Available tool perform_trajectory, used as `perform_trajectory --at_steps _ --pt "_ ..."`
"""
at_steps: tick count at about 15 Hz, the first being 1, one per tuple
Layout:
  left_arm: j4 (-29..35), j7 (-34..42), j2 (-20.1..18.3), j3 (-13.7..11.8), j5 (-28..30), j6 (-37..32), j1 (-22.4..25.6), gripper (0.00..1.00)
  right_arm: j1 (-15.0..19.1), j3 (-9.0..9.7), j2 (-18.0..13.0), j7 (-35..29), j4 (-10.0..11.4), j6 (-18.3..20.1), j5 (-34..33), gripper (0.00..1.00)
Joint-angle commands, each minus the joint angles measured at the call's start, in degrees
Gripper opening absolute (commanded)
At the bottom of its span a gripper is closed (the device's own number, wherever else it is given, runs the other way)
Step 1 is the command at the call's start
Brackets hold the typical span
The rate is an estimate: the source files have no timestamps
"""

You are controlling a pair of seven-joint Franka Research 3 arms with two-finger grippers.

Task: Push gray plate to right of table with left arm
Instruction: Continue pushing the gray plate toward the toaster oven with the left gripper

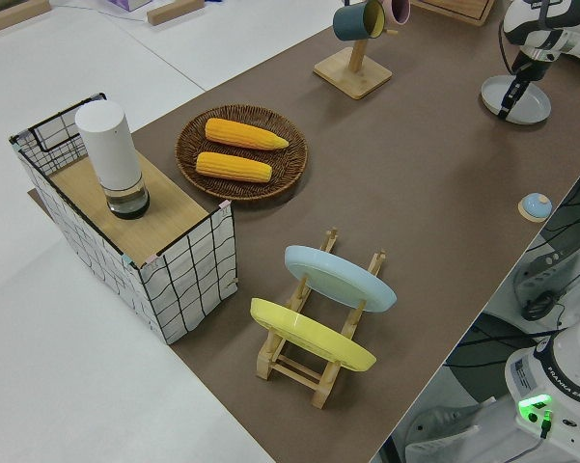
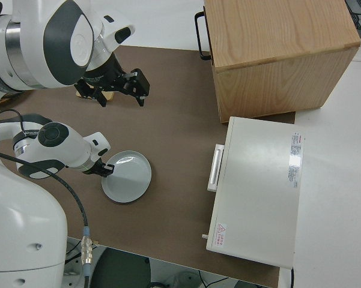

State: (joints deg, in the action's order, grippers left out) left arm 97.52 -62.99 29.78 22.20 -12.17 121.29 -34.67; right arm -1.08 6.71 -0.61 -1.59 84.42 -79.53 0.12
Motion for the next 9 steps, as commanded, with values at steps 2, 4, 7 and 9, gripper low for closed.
perform_trajectory --at_steps 2,4,7,9 --pt "-5.1 -2.7 5.5 -0.8 -1.8 -0.3 -2.3 0.0 1.2 0.85 -0.4 -0.1 -0.2 0.8 0.6 0.983" --pt "-5.7 -2.9 6.0 -0.8 -1.8 -0.3 -2.4 0.0 1.2 0.76 -0.4 -0.1 -0.2 0.7 0.6 0.983" --pt "-6.2 -3.1 6.0 -0.8 -1.9 -0.3 -2.7 0.0 1.2 0.85 -0.4 -0.1 -0.2 0.7 0.6 0.983" --pt "-6.6 -3.1 6.0 -0.8 -1.9 -0.3 -2.8 0.05 1.2 0.76 -0.4 0.0 -0.2 0.8 0.6 0.983"
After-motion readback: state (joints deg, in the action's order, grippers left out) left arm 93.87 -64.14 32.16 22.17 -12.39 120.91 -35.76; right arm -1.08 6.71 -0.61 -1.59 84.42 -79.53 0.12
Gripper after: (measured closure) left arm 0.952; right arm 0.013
